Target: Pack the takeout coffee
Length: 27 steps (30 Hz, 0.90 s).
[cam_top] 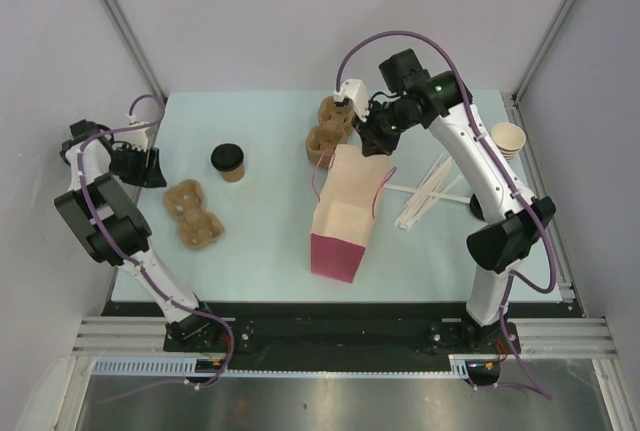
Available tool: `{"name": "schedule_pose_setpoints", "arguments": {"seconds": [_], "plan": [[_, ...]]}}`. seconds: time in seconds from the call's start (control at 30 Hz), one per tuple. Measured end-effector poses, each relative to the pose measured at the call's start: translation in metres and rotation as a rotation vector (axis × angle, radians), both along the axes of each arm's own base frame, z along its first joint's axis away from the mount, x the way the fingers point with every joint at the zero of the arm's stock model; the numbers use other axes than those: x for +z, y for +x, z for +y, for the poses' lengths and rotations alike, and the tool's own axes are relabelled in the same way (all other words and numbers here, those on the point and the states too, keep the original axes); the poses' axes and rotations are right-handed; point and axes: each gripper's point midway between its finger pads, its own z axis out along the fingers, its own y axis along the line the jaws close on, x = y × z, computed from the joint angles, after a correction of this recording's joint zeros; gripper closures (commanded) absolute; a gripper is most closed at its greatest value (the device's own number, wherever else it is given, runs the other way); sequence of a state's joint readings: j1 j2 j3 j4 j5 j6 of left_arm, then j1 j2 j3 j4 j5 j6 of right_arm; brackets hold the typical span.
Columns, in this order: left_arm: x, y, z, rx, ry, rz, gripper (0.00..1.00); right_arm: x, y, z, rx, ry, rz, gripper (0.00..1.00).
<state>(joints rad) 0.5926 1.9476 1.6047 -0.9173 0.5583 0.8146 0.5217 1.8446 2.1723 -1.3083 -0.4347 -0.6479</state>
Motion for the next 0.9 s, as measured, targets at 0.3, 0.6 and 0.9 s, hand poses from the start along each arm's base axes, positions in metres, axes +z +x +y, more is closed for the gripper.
{"name": "schedule_pose_setpoints", "arguments": {"seconds": [0.3,0.6,0.9], "plan": [[-0.014,-0.009,-0.004,-0.071,0.002,0.029,0.43,0.001,0.003,0.002,0.0,0.0,0.001,1.0],[-0.03,-0.008,-0.005,-0.145,0.022,0.042,0.43,-0.003,0.007,0.003,-0.001,-0.008,0.014,1.0],[-0.043,-0.004,-0.016,-0.205,0.021,0.059,0.53,-0.002,0.007,0.004,-0.001,-0.007,0.013,1.0]]}}
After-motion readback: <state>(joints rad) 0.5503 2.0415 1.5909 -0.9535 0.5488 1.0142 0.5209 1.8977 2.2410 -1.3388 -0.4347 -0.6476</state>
